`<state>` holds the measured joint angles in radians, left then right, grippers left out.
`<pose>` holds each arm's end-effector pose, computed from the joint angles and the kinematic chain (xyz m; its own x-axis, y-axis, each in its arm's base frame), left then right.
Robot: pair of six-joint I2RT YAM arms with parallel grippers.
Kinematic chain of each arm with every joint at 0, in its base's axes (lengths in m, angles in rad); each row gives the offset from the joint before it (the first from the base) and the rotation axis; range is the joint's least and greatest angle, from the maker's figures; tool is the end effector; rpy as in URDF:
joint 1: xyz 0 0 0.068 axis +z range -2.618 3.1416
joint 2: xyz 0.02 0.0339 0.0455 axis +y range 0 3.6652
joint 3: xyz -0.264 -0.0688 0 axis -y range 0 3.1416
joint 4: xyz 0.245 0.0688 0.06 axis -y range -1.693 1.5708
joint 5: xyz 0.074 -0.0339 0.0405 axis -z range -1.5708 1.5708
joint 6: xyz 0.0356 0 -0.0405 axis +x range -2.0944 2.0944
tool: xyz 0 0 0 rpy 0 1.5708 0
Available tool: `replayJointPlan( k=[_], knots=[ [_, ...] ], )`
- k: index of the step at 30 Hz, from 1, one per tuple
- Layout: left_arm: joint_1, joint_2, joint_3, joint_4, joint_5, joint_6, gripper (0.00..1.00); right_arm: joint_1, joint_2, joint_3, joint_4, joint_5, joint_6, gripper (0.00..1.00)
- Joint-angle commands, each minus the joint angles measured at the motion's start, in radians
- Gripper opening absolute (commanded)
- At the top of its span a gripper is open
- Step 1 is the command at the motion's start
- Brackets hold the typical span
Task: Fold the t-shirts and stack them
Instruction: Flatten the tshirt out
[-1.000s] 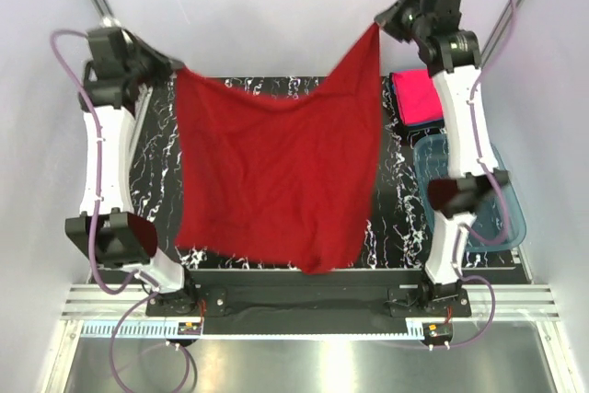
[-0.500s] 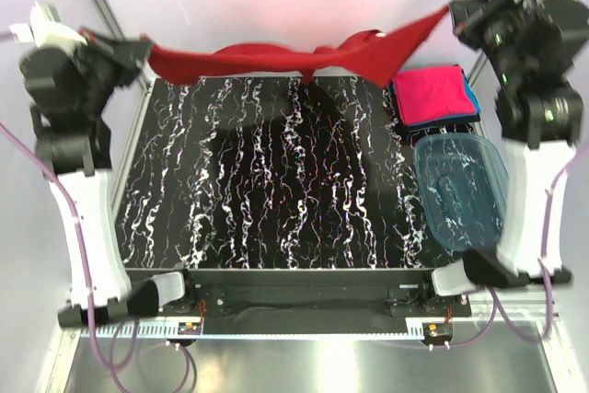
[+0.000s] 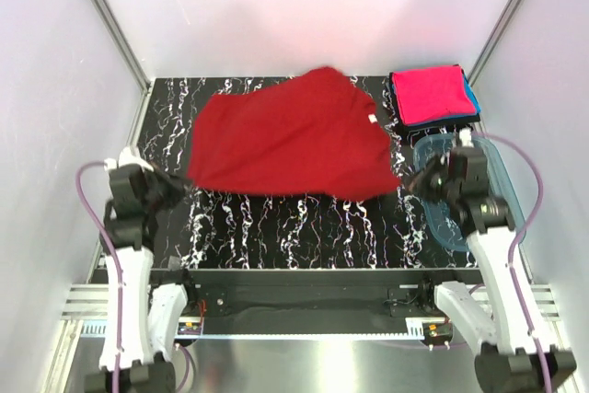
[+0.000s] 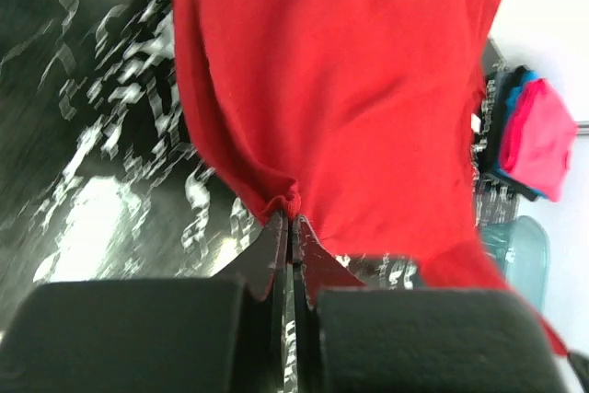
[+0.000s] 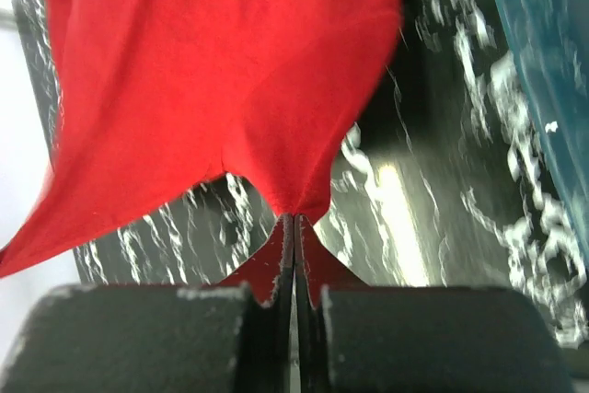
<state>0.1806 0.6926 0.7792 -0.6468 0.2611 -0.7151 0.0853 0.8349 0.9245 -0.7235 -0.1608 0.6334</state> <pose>0.1468 0.0175 0.3054 -0.4219 -0.7210 -0.5497 -0.3113 0.6847 -0.6590 0.1683 0.0201 0.3262 -0.6015 0.5349 -0.5933 0.1779 0.8137 0.5533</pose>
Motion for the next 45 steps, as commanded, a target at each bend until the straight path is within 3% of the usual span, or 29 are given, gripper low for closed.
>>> replayJointPlan(
  k=[1, 5, 12, 17, 27, 31, 45],
  knots=[
    [0.003, -0.116, -0.113, 0.019, -0.066, -0.049, 0.0, 0.001, -0.161, -0.087, -0.008, -0.048, 0.055, 0.0],
    [0.003, -0.076, -0.24, 0.021, -0.111, -0.089, 0.0, 0.002, -0.207, -0.249, 0.006, -0.11, 0.13, 0.0],
    [0.005, 0.036, -0.287, 0.03, -0.166, -0.142, 0.0, 0.002, -0.255, -0.305, 0.025, -0.082, 0.161, 0.0],
    [0.003, 0.028, -0.268, 0.022, -0.282, -0.153, 0.0, 0.002, -0.182, -0.268, 0.055, -0.04, 0.106, 0.0],
    [0.005, 0.044, -0.255, -0.033, -0.421, -0.175, 0.0, 0.01, 0.127, -0.112, 0.144, 0.024, -0.033, 0.0],
    [0.005, 0.054, -0.242, -0.043, -0.464, -0.181, 0.0, 0.066, 0.251, -0.069, 0.154, 0.049, -0.057, 0.0],
    [0.007, 0.119, -0.225, -0.033, -0.526, -0.149, 0.0, 0.114, 0.374, 0.04, 0.128, 0.27, -0.187, 0.0]
  ],
)
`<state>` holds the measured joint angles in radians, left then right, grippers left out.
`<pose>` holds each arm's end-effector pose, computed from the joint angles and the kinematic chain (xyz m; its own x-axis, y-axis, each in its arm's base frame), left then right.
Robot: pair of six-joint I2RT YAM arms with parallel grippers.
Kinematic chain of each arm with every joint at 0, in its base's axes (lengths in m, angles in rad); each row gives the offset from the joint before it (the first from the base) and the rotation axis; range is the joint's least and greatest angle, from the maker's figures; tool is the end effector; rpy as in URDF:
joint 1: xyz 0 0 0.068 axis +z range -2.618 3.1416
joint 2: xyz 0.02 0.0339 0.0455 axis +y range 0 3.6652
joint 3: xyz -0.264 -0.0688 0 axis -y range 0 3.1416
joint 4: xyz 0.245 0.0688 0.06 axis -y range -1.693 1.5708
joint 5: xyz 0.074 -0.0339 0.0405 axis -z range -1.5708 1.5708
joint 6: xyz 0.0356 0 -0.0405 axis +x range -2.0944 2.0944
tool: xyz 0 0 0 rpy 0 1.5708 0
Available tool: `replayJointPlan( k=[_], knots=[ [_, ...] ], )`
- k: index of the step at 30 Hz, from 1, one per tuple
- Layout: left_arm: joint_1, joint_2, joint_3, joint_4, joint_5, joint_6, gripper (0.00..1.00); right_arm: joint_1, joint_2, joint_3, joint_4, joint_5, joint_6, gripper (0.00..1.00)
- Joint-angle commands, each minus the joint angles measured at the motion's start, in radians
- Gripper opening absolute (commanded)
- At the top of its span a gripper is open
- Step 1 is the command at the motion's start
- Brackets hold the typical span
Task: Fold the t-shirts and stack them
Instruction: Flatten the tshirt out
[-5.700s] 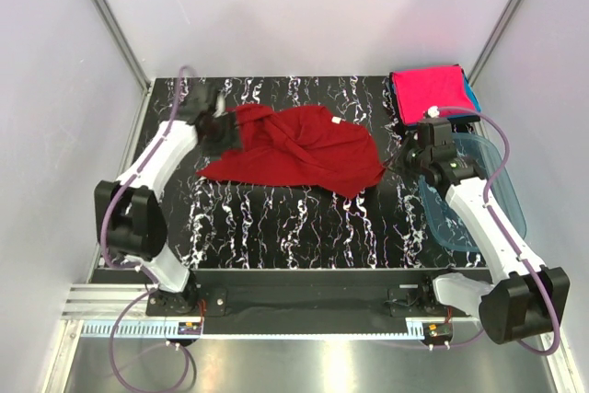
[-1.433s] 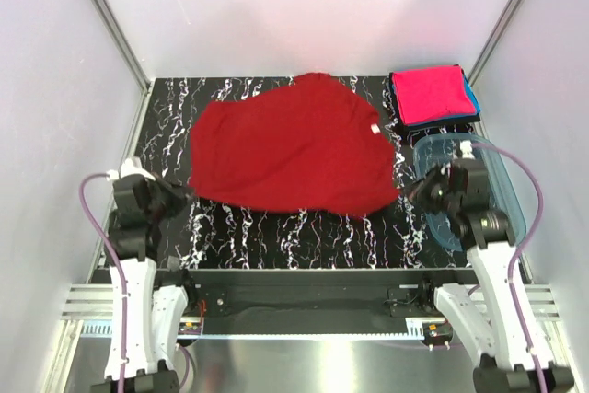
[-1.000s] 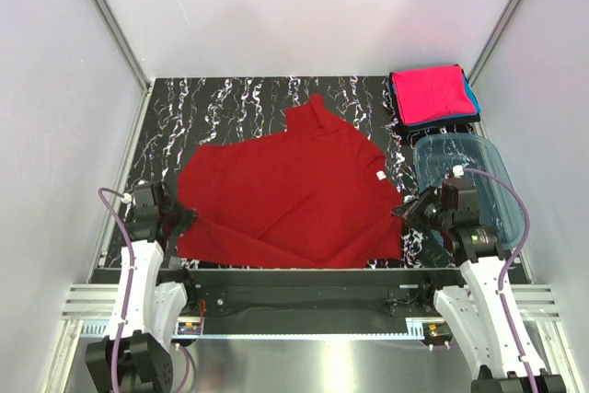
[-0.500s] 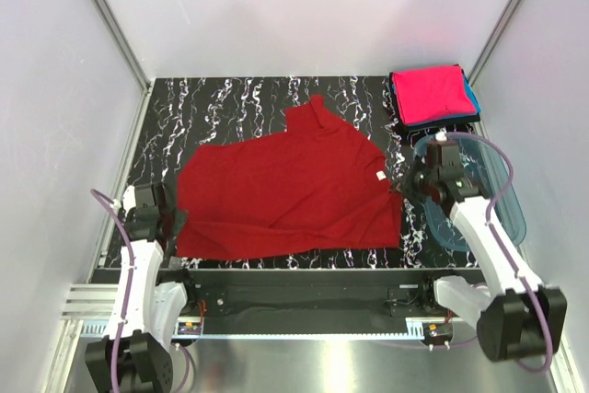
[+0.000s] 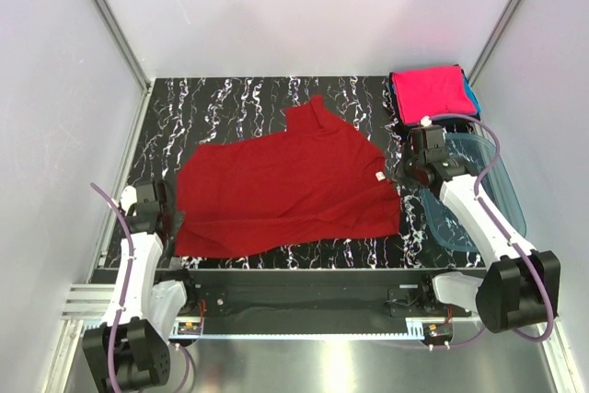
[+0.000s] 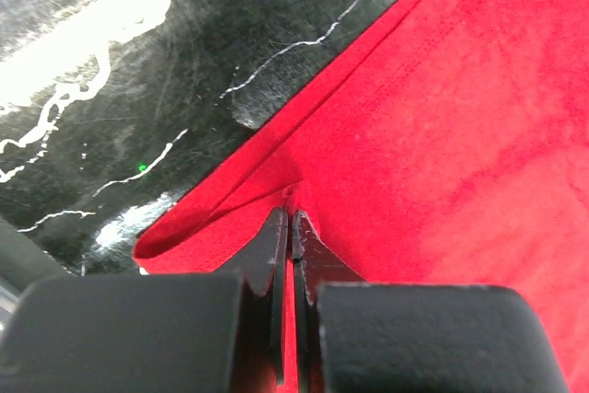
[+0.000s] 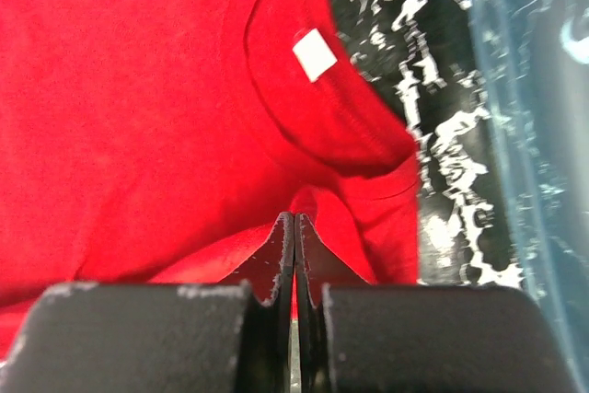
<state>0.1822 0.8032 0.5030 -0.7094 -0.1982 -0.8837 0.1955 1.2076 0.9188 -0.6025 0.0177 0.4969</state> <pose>0.1427 0.0334 0.1961 -0.3111 -0.8280 -0.4664 -0.8217 0.4809 -0.3057 0.2424 0.0474 0.2628 -0.7582 0.3357 -0.5590 0.2026 0.9361 0.2875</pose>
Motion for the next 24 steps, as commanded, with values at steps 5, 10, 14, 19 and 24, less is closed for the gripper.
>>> replayJointPlan(
  k=[5, 10, 14, 19, 24],
  knots=[
    [0.005, 0.021, 0.058, 0.034, -0.082, 0.029, 0.0, 0.005, -0.002, 0.106, 0.018, 0.096, -0.075, 0.0],
    [0.005, 0.047, 0.097, 0.033, -0.125, 0.067, 0.0, 0.004, 0.039, 0.123, 0.012, 0.128, -0.09, 0.0],
    [0.005, 0.082, 0.129, 0.034, -0.162, 0.094, 0.0, 0.004, 0.036, 0.14, 0.015, 0.149, -0.078, 0.0],
    [0.003, 0.122, 0.193, 0.033, -0.103, 0.121, 0.0, 0.004, 0.044, 0.201, 0.023, 0.105, -0.067, 0.0],
    [-0.038, 0.085, 0.389, 0.048, -0.069, 0.068, 0.0, 0.004, 0.049, 0.412, 0.067, 0.053, -0.005, 0.0]
  ],
)
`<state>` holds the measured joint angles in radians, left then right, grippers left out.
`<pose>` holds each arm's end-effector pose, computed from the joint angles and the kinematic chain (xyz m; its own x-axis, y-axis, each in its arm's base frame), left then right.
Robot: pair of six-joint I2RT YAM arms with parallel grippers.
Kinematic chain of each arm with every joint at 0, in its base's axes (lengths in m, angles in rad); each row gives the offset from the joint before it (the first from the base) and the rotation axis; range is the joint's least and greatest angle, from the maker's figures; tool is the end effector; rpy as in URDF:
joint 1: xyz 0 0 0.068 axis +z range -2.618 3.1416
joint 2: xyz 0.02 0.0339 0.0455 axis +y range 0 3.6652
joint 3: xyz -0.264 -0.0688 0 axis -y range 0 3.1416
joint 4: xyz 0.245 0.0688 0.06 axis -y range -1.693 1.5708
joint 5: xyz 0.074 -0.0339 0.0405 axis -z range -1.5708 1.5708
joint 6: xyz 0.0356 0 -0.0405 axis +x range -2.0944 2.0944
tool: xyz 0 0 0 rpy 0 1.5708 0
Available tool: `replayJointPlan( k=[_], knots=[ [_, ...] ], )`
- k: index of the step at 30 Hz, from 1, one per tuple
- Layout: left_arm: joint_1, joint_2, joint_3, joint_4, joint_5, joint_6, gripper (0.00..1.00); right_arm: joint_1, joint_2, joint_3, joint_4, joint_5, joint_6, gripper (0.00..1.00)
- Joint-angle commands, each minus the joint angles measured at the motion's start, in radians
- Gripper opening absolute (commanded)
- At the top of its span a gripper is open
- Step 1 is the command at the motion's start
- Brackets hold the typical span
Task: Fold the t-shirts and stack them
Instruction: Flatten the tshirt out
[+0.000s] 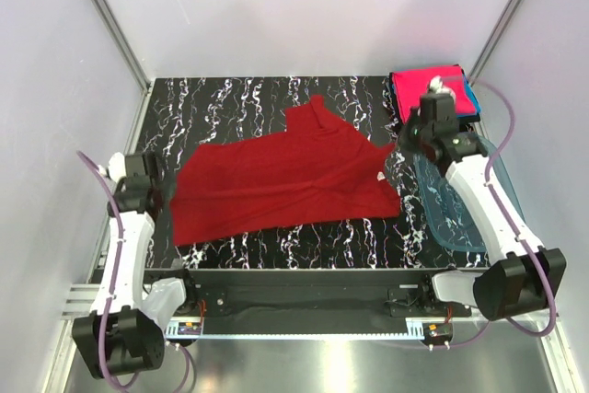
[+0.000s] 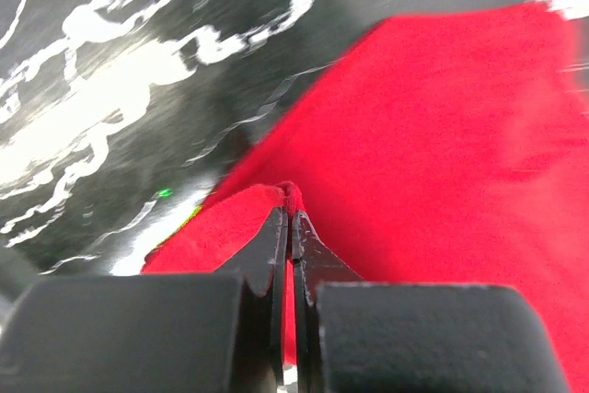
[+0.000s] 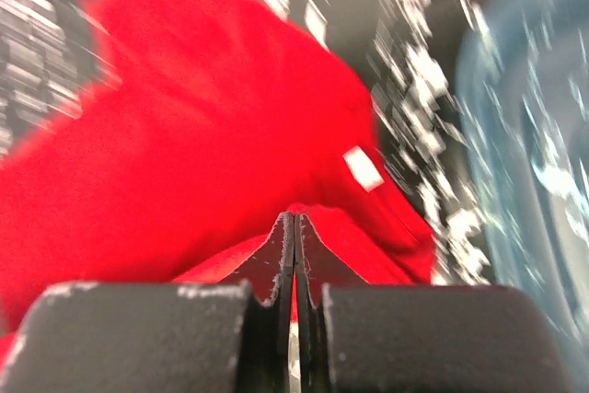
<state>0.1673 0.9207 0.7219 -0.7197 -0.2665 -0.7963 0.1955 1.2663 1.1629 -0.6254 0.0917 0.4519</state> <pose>0.1740 0.0389 0.2480 -0.3205 -0.7534 -0.5741 -0.7827 0.5520 -0.2875 0.2678 0.0497 0.3269 -0.6429 0.3160 -0.6977 0.1715 0.9472 0.2709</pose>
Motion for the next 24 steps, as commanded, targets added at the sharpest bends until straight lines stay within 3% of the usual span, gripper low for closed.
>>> replayJointPlan(
  k=[1, 5, 9, 18, 24],
  knots=[
    [-0.031, -0.025, 0.218, 0.062, 0.006, -0.053, 0.0, 0.004, 0.005, 0.21, 0.102, -0.041, 0.05, 0.0],
    [-0.034, 0.029, 0.486, 0.057, 0.125, -0.116, 0.0, 0.005, 0.016, 0.441, 0.096, -0.089, 0.085, 0.0],
    [-0.034, -0.054, 0.692, 0.048, 0.159, -0.162, 0.0, 0.004, -0.085, 0.57, 0.052, -0.153, 0.114, 0.0],
    [-0.041, -0.287, 0.835, -0.061, 0.182, -0.267, 0.0, 0.002, -0.522, 0.563, -0.152, -0.08, 0.179, 0.0],
    [-0.092, -0.358, 0.96, -0.178, 0.055, -0.241, 0.0, 0.004, -0.59, 0.739, -0.267, -0.047, 0.179, 0.0]
  ],
)
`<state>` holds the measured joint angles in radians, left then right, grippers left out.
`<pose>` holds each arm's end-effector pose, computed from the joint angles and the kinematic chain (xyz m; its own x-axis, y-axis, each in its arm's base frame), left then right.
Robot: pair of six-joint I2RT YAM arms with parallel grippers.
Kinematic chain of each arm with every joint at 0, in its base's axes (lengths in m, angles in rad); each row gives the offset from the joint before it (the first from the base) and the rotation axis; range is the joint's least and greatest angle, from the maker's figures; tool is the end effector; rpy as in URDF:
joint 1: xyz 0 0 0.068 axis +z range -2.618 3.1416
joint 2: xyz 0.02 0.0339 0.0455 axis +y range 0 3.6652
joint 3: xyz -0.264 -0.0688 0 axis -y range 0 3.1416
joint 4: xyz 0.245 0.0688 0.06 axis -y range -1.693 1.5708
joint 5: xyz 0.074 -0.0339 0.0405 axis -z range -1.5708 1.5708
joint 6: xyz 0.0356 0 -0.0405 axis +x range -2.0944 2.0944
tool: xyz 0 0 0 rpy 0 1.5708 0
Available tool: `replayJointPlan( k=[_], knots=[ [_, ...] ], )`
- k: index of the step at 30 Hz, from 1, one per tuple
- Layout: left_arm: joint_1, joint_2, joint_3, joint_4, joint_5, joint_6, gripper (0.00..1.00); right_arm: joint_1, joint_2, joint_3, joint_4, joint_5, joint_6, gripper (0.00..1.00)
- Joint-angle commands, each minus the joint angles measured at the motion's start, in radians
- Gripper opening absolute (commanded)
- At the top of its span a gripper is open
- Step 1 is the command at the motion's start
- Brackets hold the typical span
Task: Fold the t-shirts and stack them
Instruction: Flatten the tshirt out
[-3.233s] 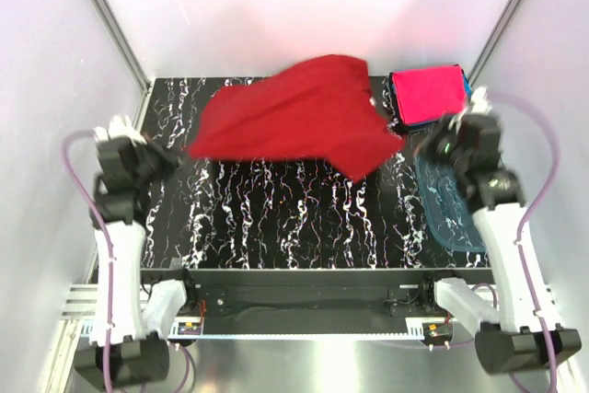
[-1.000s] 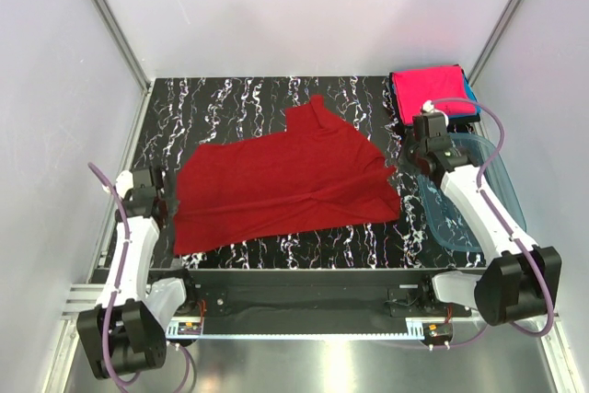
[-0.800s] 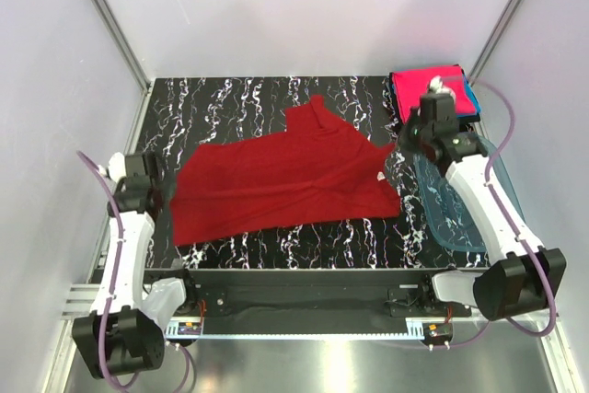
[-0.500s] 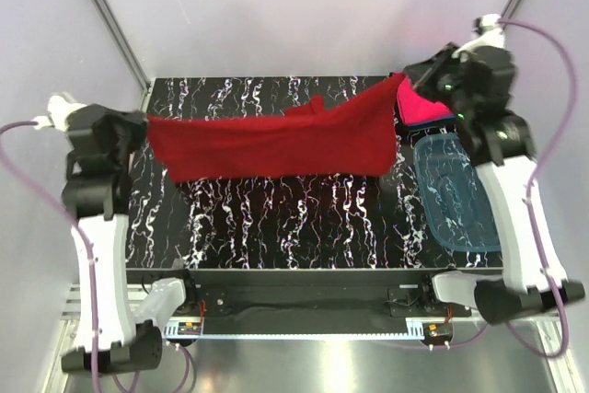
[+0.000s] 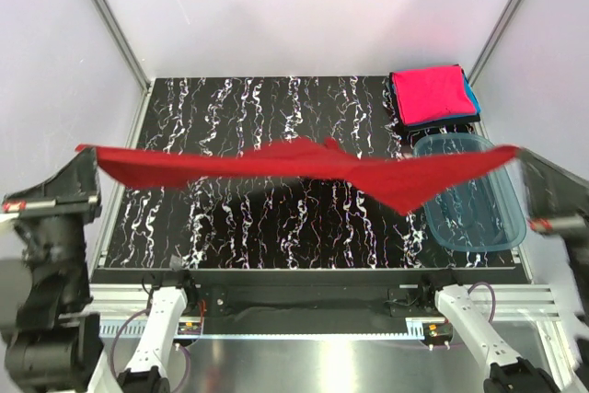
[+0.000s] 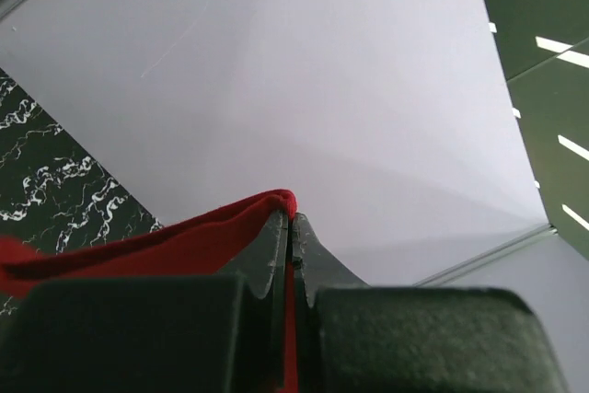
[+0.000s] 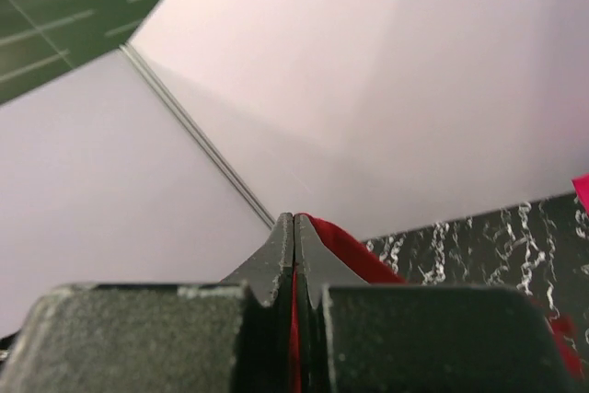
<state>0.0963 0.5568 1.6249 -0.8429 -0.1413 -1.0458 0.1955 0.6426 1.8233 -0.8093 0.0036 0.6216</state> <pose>-0.0325 0.0019 0.5210 0.3120 -0.8306 -0.4613 0.0761 0.5059 -0.8592 -0.0505 -0.0101 0.5609 0.1782 0.6289 -0.7568 -0.3626 0.7569 0.5437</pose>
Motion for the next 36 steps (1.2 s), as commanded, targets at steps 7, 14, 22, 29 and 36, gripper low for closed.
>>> replayJointPlan(
  k=[7, 14, 22, 29, 36],
  knots=[
    [-0.03, 0.155, 0.112, -0.073, 0.006, 0.084, 0.0, 0.002, 0.175, 0.14, -0.056, 0.032, -0.037, 0.0],
    [-0.032, 0.44, 0.026, 0.033, 0.17, 0.191, 0.0, 0.002, 0.405, -0.073, 0.283, -0.14, -0.002, 0.0],
    [-0.021, 0.825, 0.297, 0.085, 0.111, 0.27, 0.0, 0.002, 0.926, 0.244, 0.38, -0.079, -0.152, 0.0],
    [0.025, 1.023, 0.744, 0.099, 0.134, 0.248, 0.0, -0.004, 1.201, 0.885, 0.171, -0.01, -0.25, 0.0],
    [0.043, 0.896, 0.574, 0.143, 0.186, 0.27, 0.0, -0.007, 1.038, 0.731, 0.156, 0.05, -0.298, 0.0]
  ],
)
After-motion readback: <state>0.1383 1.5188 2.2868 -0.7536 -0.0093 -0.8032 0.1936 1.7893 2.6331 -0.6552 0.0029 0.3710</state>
